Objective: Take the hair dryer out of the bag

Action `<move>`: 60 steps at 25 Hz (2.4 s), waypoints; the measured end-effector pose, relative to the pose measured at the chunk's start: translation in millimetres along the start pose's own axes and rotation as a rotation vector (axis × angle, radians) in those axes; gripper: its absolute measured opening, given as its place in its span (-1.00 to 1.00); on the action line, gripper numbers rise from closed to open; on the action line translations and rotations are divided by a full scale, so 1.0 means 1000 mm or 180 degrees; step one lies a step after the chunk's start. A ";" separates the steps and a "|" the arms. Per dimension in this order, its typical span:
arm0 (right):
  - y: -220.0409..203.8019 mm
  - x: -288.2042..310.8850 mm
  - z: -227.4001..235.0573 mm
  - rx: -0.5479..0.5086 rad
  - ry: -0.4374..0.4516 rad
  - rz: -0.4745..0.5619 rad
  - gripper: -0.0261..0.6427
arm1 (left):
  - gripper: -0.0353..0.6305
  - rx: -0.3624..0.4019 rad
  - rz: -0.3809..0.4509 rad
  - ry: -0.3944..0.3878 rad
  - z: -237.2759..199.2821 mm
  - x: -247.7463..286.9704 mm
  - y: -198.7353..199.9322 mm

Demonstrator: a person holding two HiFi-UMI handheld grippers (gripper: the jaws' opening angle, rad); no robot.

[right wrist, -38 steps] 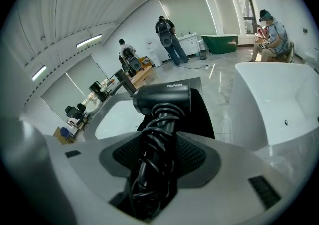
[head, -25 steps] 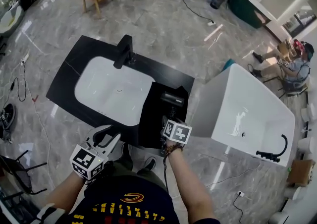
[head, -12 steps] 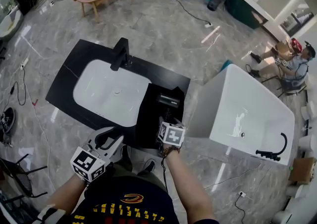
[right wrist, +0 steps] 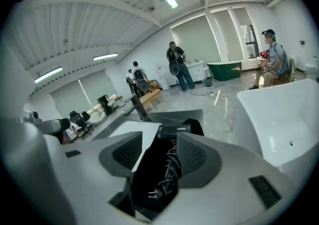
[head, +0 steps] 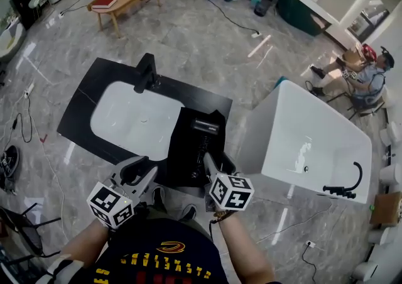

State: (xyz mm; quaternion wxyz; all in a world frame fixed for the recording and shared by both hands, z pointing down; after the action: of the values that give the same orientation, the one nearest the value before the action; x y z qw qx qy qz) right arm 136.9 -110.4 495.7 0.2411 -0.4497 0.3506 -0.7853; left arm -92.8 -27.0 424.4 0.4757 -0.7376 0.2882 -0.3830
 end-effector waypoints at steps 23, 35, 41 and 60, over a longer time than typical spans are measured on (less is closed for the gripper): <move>0.016 -0.111 -0.099 -0.0435 0.0833 0.0704 -0.90 | -0.71 0.0074 0.0208 -0.0360 0.060 -0.010 0.027; 0.024 -0.112 -0.112 -0.0653 0.0842 0.0781 -0.90 | -0.88 0.0079 0.0198 -0.0310 0.052 -0.014 0.028; 0.025 -0.115 -0.108 -0.0642 0.0834 0.0825 -0.90 | -0.88 0.0047 0.0168 -0.0291 0.050 -0.011 0.021; 0.026 -0.110 -0.113 -0.0657 0.0835 0.0801 -0.90 | -0.88 0.0014 0.0104 -0.0216 0.036 -0.011 0.018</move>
State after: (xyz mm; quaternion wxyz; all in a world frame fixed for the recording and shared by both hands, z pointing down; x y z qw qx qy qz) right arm 92.1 -13.3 377.3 0.2422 -0.3185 0.5110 -0.7608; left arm -69.6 -7.2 395.6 0.4929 -0.7443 0.2831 -0.3505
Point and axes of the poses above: the fingertips, and each gripper's own axes: x forward along the fingers, z to its right, y out of its top, the point moved 5 cm from there along -x, backward along the fingers, and after that the axes turned 1 degree about y, right-handed, at the moved point
